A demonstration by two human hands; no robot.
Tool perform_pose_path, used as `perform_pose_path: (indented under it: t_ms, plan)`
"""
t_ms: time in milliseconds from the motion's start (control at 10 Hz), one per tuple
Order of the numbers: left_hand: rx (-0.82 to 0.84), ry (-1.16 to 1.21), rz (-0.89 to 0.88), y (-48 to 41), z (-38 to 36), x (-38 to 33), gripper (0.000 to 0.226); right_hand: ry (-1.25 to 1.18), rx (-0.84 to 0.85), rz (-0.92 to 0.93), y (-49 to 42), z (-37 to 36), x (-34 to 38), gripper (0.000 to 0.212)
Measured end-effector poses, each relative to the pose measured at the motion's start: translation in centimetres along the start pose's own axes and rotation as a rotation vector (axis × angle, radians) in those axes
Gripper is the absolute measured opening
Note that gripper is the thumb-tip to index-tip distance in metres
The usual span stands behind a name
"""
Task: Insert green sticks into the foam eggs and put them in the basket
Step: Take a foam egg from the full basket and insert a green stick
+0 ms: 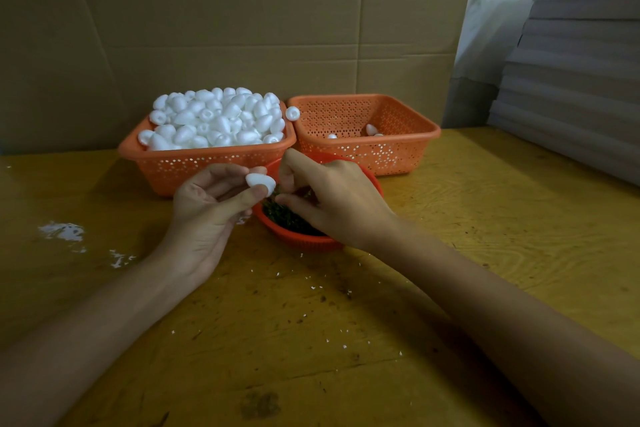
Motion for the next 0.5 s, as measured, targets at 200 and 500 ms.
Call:
perform_pose_path:
  t_ms: [200, 500]
  plan:
    - [0.109, -0.023, -0.002, -0.33, -0.18, 0.24, 0.042, 0.020, 0.077, 0.010, 0.17, -0.73, 0.41, 0.029]
    - [0.174, -0.134, -0.005, -0.03, -0.77, 0.43, 0.043, 0.005, 0.068, -0.036, 0.18, -0.95, -0.02, 0.036]
Point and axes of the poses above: each hand's wrist, its own y-axis away from the middle knuckle, its own z-axis out of the back of the hand, x = y × z, the point moved 9 cm from there along -y, towards the middle knuckle, and after that the axes turned 9 degrees about -x, right-handed, at the moved point
